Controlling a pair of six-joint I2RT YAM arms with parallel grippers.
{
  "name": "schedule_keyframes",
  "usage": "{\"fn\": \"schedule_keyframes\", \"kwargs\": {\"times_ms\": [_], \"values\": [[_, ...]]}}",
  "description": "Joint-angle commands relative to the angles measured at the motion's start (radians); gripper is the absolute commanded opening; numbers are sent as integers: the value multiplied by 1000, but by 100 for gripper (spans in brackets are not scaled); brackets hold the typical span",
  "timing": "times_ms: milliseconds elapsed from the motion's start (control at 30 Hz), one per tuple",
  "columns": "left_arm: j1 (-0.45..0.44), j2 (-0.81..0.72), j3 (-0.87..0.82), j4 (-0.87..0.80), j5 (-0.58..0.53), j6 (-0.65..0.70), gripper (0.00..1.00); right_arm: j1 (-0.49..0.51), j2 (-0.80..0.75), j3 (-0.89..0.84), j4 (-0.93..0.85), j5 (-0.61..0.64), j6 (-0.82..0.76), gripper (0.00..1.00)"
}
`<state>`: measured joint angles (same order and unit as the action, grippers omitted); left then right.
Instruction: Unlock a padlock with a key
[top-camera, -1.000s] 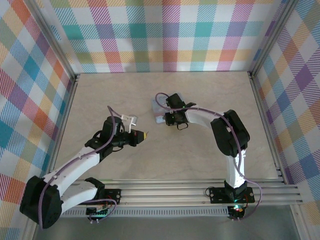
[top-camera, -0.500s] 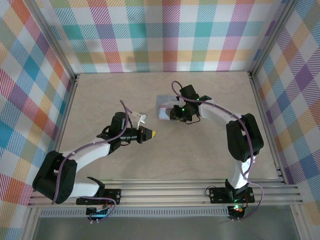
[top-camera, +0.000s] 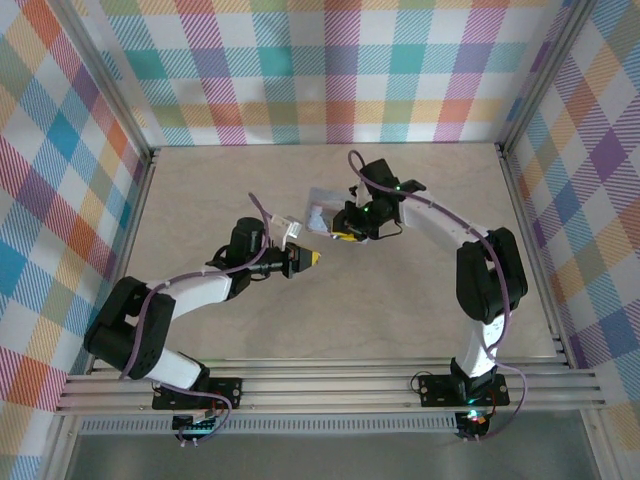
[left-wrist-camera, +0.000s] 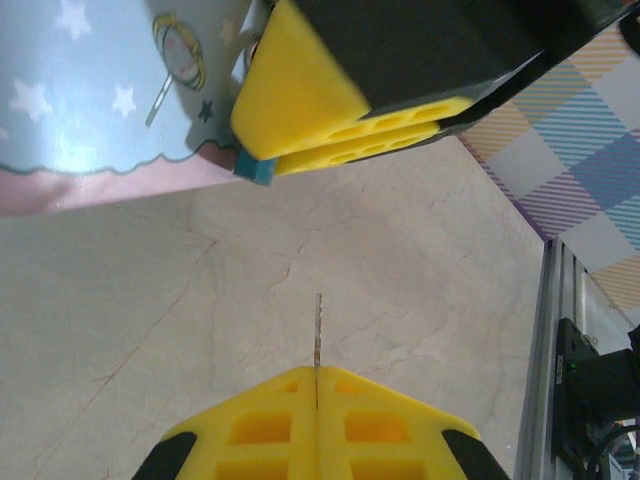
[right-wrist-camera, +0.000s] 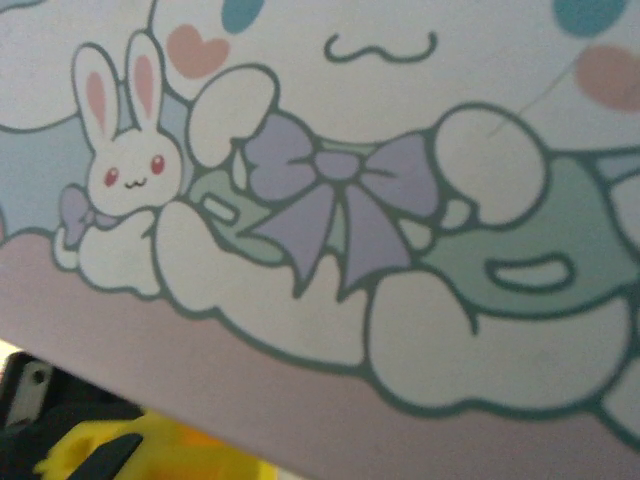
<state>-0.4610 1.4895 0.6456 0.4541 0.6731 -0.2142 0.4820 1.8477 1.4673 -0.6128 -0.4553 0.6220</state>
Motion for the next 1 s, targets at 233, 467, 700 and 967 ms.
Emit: {"fn": "schedule_keyframes", "kwargs": {"times_ms": [233, 467, 700, 967], "values": [[3, 100, 21, 236, 1, -86, 0, -28, 25, 48, -30, -141, 33, 0], [3, 156, 41, 303, -4, -111, 0, -41, 50, 78, -70, -175, 49, 0], [2, 195, 73, 311, 6, -108, 0, -45, 53, 76, -74, -189, 55, 0], [1, 210, 96, 308, 20, -114, 0, -46, 55, 69, -70, -196, 62, 0]]}}
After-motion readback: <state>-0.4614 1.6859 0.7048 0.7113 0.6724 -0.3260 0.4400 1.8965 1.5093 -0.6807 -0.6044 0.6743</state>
